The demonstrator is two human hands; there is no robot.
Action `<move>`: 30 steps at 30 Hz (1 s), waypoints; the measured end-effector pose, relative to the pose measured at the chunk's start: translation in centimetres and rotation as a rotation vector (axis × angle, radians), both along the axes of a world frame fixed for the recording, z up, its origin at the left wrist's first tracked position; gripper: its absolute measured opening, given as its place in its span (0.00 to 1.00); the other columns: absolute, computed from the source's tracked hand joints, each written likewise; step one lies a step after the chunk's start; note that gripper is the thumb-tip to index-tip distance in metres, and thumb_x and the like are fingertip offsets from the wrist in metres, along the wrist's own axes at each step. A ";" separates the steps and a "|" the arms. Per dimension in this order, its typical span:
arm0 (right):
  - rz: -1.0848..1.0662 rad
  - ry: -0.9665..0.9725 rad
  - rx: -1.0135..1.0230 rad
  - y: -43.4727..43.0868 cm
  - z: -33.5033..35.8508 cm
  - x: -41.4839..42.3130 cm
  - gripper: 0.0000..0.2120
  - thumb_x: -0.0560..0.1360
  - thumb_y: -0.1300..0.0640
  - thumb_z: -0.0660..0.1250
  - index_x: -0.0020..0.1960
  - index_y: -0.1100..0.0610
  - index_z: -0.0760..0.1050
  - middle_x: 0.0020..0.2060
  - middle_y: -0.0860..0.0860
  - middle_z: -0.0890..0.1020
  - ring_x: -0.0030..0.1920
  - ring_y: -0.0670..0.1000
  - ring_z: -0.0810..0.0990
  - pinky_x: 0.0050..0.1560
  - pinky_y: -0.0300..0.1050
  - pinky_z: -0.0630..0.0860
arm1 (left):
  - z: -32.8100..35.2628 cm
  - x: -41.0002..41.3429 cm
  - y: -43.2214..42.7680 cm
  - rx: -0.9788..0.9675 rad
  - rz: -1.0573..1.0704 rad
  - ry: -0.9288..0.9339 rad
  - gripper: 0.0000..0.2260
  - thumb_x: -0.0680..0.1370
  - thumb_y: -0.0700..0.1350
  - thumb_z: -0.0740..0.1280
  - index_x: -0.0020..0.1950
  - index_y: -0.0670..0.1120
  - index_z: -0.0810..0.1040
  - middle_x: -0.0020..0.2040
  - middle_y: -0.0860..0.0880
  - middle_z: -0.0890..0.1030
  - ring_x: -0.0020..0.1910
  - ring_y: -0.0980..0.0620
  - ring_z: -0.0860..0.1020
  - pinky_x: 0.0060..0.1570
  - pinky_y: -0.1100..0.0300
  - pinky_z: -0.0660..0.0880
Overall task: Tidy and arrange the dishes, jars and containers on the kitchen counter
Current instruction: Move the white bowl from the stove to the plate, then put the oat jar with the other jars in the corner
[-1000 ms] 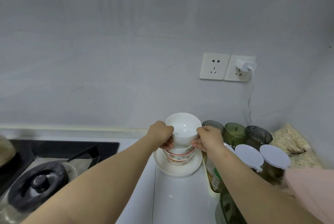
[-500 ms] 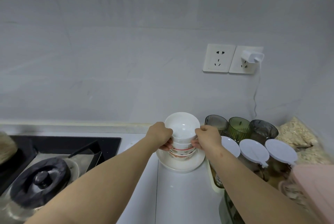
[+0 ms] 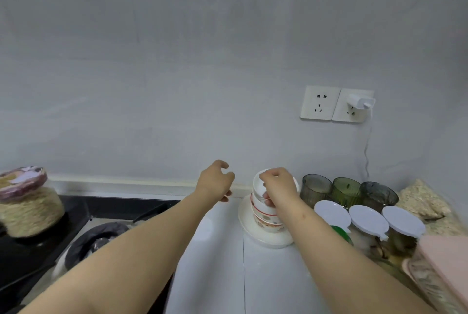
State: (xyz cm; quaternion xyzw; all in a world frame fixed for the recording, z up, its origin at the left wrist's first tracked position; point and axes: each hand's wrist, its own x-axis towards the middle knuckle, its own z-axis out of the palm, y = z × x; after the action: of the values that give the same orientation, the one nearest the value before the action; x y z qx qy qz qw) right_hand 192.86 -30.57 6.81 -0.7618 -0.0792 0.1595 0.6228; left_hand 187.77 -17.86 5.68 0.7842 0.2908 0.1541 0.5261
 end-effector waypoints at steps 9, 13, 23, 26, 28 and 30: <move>0.116 0.046 -0.015 8.5 -0.1 -8.9 0.06 0.77 0.62 0.57 0.42 0.56 0.69 0.36 0.52 0.74 0.31 0.49 0.71 0.27 0.37 0.68 | -0.1 -9.5 9.2 0.132 0.072 0.010 0.17 0.78 0.41 0.59 0.67 0.46 0.66 0.38 0.46 0.74 0.30 0.50 0.74 0.35 0.57 0.77; 0.194 0.072 -0.045 14.0 -0.9 -13.0 0.07 0.77 0.62 0.57 0.41 0.56 0.70 0.36 0.52 0.74 0.31 0.49 0.71 0.28 0.38 0.69 | -0.6 -14.7 13.9 0.198 0.106 0.060 0.18 0.77 0.41 0.59 0.67 0.48 0.65 0.35 0.48 0.75 0.32 0.48 0.77 0.39 0.53 0.79; 0.317 0.087 -0.077 25.4 -3.6 -20.8 0.07 0.78 0.60 0.58 0.43 0.56 0.73 0.39 0.53 0.77 0.33 0.49 0.73 0.29 0.37 0.71 | -1.9 -24.4 26.3 0.522 0.445 0.015 0.20 0.76 0.42 0.60 0.68 0.48 0.67 0.61 0.49 0.74 0.59 0.49 0.73 0.52 0.56 0.69; 0.318 0.112 -0.068 27.8 -3.5 -21.2 0.07 0.77 0.62 0.58 0.43 0.58 0.73 0.38 0.54 0.76 0.32 0.50 0.72 0.29 0.37 0.72 | -2.3 -24.9 29.5 0.621 0.528 0.015 0.23 0.75 0.44 0.65 0.70 0.45 0.66 0.66 0.45 0.70 0.65 0.43 0.66 0.59 0.51 0.67; 0.332 0.108 -0.061 29.2 -3.2 -20.9 0.07 0.77 0.62 0.58 0.43 0.58 0.73 0.38 0.54 0.75 0.32 0.50 0.72 0.29 0.37 0.71 | -2.4 -24.8 31.3 0.640 0.548 0.076 0.28 0.74 0.48 0.68 0.72 0.44 0.64 0.69 0.42 0.65 0.68 0.42 0.63 0.63 0.51 0.63; 0.349 0.100 -0.073 30.3 -3.0 -20.6 0.07 0.77 0.62 0.58 0.42 0.57 0.73 0.38 0.54 0.75 0.32 0.50 0.72 0.30 0.37 0.71 | -2.6 -24.5 33.2 0.617 0.511 0.188 0.34 0.72 0.54 0.69 0.74 0.45 0.59 0.73 0.41 0.58 0.73 0.42 0.56 0.68 0.50 0.58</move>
State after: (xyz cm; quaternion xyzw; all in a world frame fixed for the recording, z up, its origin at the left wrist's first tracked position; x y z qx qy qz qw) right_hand 172.23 -0.22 3.77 -0.7498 -0.1734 0.3056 0.5607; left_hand 163.29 15.29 3.08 0.8183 0.4632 0.2876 0.1822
